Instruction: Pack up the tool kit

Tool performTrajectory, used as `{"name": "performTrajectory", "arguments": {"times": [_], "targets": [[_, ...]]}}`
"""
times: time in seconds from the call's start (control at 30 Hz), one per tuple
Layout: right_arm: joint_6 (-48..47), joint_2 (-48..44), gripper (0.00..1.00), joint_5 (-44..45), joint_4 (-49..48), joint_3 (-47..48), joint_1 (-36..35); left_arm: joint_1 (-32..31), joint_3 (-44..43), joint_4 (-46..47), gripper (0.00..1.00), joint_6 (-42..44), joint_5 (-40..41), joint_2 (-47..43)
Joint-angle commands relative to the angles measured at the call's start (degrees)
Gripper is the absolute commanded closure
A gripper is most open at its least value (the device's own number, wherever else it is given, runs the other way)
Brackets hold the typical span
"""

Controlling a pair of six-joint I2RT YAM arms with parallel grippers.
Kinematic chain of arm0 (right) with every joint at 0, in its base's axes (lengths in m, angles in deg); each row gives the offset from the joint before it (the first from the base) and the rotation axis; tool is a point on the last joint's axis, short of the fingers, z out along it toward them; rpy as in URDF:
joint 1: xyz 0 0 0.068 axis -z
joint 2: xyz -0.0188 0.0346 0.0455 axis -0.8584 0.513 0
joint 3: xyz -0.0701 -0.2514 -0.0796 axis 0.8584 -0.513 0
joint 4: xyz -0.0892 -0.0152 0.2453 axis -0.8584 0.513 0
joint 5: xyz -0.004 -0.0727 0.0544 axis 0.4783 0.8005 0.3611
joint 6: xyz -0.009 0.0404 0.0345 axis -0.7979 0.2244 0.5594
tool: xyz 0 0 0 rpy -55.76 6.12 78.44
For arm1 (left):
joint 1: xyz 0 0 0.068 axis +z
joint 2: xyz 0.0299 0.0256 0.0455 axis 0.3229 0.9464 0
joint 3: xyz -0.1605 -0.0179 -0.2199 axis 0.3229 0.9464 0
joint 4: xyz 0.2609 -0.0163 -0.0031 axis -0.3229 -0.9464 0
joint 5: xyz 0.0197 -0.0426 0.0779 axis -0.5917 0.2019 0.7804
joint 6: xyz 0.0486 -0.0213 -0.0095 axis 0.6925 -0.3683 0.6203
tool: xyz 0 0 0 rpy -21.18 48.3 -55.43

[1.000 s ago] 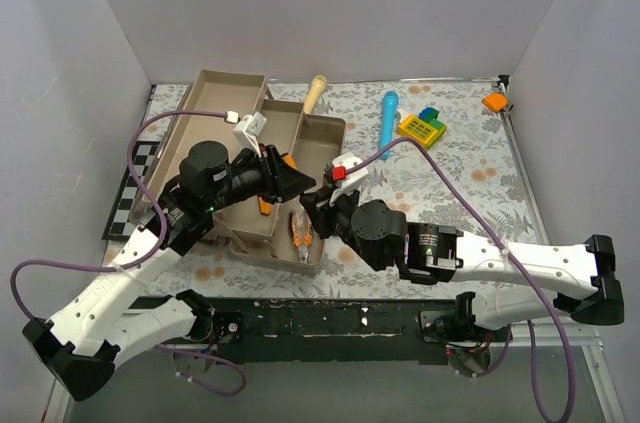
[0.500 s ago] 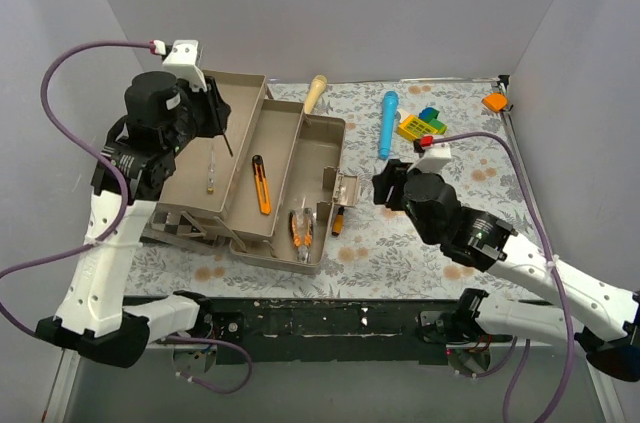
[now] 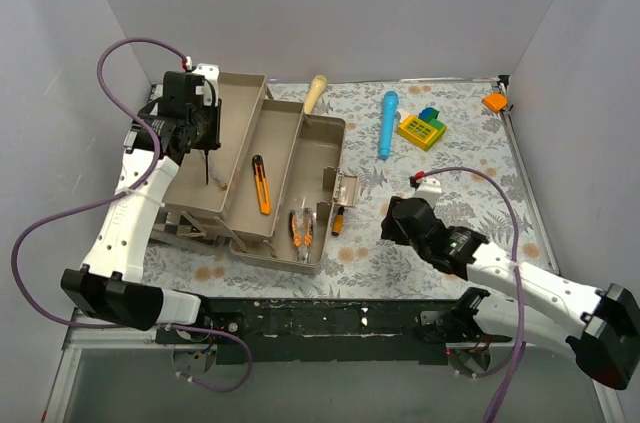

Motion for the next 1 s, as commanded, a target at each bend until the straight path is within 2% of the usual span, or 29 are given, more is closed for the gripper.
{"name": "performTrajectory", "arguments": {"times": [0.0,0.03,0.07,0.1,0.27,0.43,0.53,0.57,0.7,0.83,0.97], "targets": [[2.6,6.0,0.40,-5.0,-10.8,-3.5,0.1,0.6,0.1,-0.5,0.73,1.0,-1.6,0.2],[2.5,7.4,0.40,-5.5,-11.8,-3.5,0.1,0.6,0.1,-0.5,0.66,1.0,-1.7,0.5],[2.6,8.8,0.40,-6.3,-12.5,-3.2,0.1,0.6,0.0,-0.4,0.51,0.9,-1.8,0.5],[2.4,9.9,0.40,-7.0,-13.2,-2.9,0.1,0.6,-0.1,-0.3,0.41,0.9,-1.8,0.5],[2.7,11.6,0.40,-9.0,-14.8,-1.7,0.1,0.6,-4.7,-0.2,0.02,0.9,-2.1,0.8],[3.3,10.3,0.40,-8.0,-13.2,-1.8,0.1,0.5,-6.7,1.5,0.02,-0.1,-7.1,-1.4],[3.4,9.6,0.41,-7.2,-11.9,-2.1,0.1,0.1,-1.0,4.0,0.06,-1.1,-17.3,-4.2],[3.6,9.5,0.41,-7.1,-11.8,-2.3,0.1,-0.2,0.8,4.5,0.08,-1.3,-18.3,-4.8],[4.3,9.0,0.42,-7.4,-12.1,-2.8,0.1,-0.3,6.2,4.5,0.16,-1.4,-18.2,-4.5],[5.1,8.5,0.43,-7.3,-12.3,-3.3,0.1,-0.8,9.2,5.5,0.18,-1.3,-19.3,-4.4],[5.4,7.8,0.43,-6.9,-12.1,-3.8,0.1,-1.7,10.7,6.4,0.28,-0.8,-19.6,-4.2]]}}
